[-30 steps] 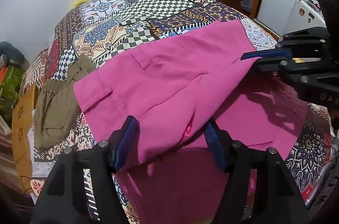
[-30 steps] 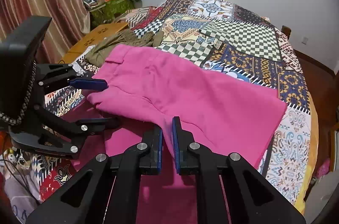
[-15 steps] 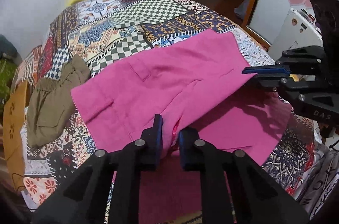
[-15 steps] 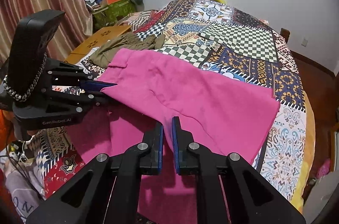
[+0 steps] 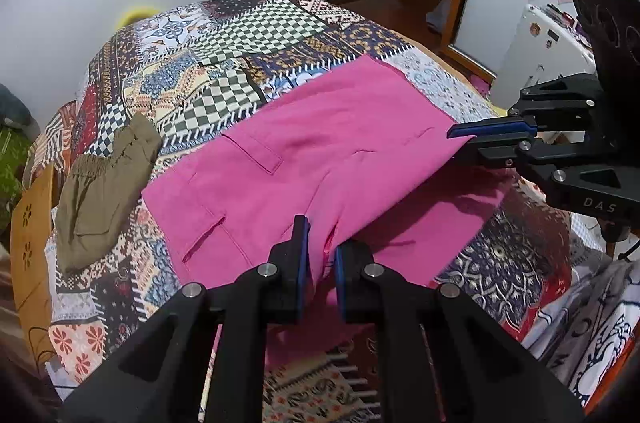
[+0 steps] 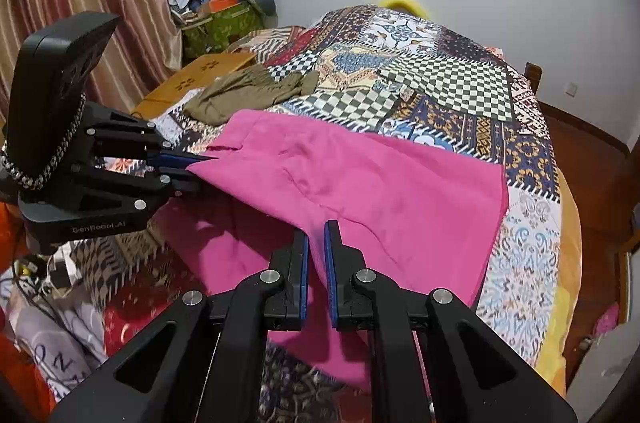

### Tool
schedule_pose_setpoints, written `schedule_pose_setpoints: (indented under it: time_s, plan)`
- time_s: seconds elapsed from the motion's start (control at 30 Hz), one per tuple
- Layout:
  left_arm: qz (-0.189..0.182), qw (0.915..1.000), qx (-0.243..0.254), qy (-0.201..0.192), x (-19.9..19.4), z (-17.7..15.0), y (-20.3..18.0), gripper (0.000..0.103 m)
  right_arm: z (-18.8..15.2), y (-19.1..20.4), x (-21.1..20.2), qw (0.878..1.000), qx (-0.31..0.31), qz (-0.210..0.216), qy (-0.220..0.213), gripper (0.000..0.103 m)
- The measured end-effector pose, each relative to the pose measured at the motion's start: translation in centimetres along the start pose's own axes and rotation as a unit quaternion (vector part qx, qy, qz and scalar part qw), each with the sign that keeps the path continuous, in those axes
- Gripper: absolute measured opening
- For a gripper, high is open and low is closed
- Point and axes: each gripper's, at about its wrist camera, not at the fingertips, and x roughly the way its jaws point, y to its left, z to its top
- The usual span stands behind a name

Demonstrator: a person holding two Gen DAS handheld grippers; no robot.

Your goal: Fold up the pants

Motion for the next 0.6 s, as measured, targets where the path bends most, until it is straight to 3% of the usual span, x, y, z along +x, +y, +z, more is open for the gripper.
schedule_pose_setpoints:
  time_s: [0.4,0.6]
  plan:
    - [-0.007,0.9996,-0.006,0.028,0.9,-2.4,-1.2,0.012,-2.6,0.8,1.3,0.998,0.003,0.014,0.058,0.007]
    - [-0.012,0.9994,-0.015,0.028,0.3,-3.0,-1.0,0.019,-3.3,0.1,1.5,0.996,0.011,0.022,0.08,0.009]
